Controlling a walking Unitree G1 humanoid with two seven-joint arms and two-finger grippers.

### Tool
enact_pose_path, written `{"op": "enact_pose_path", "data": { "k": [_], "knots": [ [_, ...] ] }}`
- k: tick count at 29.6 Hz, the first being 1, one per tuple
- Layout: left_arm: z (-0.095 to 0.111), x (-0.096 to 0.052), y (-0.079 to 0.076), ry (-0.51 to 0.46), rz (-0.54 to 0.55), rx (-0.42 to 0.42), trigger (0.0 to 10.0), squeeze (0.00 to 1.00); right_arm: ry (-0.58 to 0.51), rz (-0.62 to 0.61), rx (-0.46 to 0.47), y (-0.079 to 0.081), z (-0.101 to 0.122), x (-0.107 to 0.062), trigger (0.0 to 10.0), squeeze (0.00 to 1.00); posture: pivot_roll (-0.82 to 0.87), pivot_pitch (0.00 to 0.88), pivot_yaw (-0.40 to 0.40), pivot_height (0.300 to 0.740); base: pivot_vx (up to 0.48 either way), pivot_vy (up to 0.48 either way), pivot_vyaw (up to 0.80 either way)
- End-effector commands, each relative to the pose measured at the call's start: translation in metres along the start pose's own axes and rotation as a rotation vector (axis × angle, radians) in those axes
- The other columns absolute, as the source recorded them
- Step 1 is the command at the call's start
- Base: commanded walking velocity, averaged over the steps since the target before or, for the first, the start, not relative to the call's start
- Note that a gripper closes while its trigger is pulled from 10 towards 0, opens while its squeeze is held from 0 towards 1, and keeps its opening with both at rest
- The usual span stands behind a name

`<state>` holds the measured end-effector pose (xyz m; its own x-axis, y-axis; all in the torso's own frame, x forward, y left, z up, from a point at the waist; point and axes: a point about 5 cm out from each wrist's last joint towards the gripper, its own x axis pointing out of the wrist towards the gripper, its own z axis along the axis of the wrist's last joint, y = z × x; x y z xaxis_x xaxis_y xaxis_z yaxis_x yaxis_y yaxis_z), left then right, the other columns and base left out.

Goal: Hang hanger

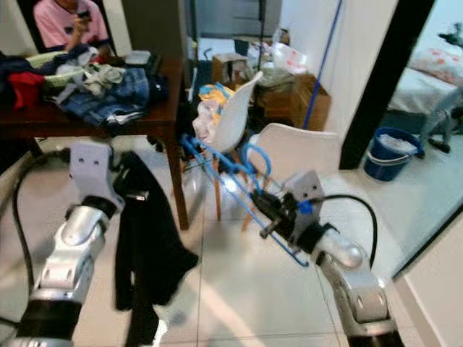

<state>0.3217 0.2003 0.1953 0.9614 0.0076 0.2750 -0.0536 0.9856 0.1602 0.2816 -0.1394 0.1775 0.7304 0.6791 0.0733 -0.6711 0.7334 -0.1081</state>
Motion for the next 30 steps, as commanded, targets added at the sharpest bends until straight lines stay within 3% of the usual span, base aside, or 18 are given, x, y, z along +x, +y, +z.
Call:
{"op": "enact_pose_path", "data": {
  "k": [1,7,13,14,16,19,24,30],
  "knots": [
    [0.016,0.004,-0.003,-0.047,-0.009,0.005,10.0,0.0,0.007,-0.01,0.009,-0.001,0.002,-0.001,10.0,0.0,0.07,0.0,-0.036,0.74,0.48,0.0,0.0],
    [0.033,0.009,-0.002,-0.092,-0.004,0.027,10.0,0.0,0.001,-0.007,0.006,0.0,0.004,0.001,10.0,0.0,0.07,0.0,-0.036,0.74,0.48,0.0,0.0],
    [0.073,0.018,0.003,-0.209,0.006,0.078,10.0,0.0,-0.019,-0.005,0.007,0.001,0.012,0.005,10.0,0.0,0.07,0.0,-0.035,0.74,0.48,0.0,0.0],
    [0.087,0.022,0.008,-0.254,0.018,0.102,10.0,0.0,-0.025,-0.006,0.006,0.001,0.014,0.006,10.0,0.0,0.07,0.0,-0.036,0.74,0.48,0.0,0.0],
    [0.096,0.023,0.011,-0.279,0.027,0.118,10.0,0.0,-0.027,-0.007,0.005,0.0,0.015,0.006,10.0,0.0,0.07,0.0,-0.036,0.74,0.48,0.0,0.0],
    [0.125,0.029,0.031,-0.361,0.085,0.174,10.0,0.0,-0.024,-0.011,-0.007,0.0,0.016,0.007,10.0,0.0,0.07,0.0,-0.038,0.74,0.48,0.0,0.0],
    [0.152,0.035,0.049,-0.434,0.124,0.236,10.0,0.0,-0.032,-0.016,0.002,0.0,0.019,0.008,10.0,0.0,0.07,0.0,-0.041,0.74,0.48,0.0,0.0],
    [0.18,0.04,0.056,-0.52,0.152,0.277,10.0,0.0,-0.026,-0.018,-0.009,-0.002,0.02,0.008,10.0,0.0,0.06,0.0,-0.04,0.74,0.48,0.0,0.0]
  ]
}}
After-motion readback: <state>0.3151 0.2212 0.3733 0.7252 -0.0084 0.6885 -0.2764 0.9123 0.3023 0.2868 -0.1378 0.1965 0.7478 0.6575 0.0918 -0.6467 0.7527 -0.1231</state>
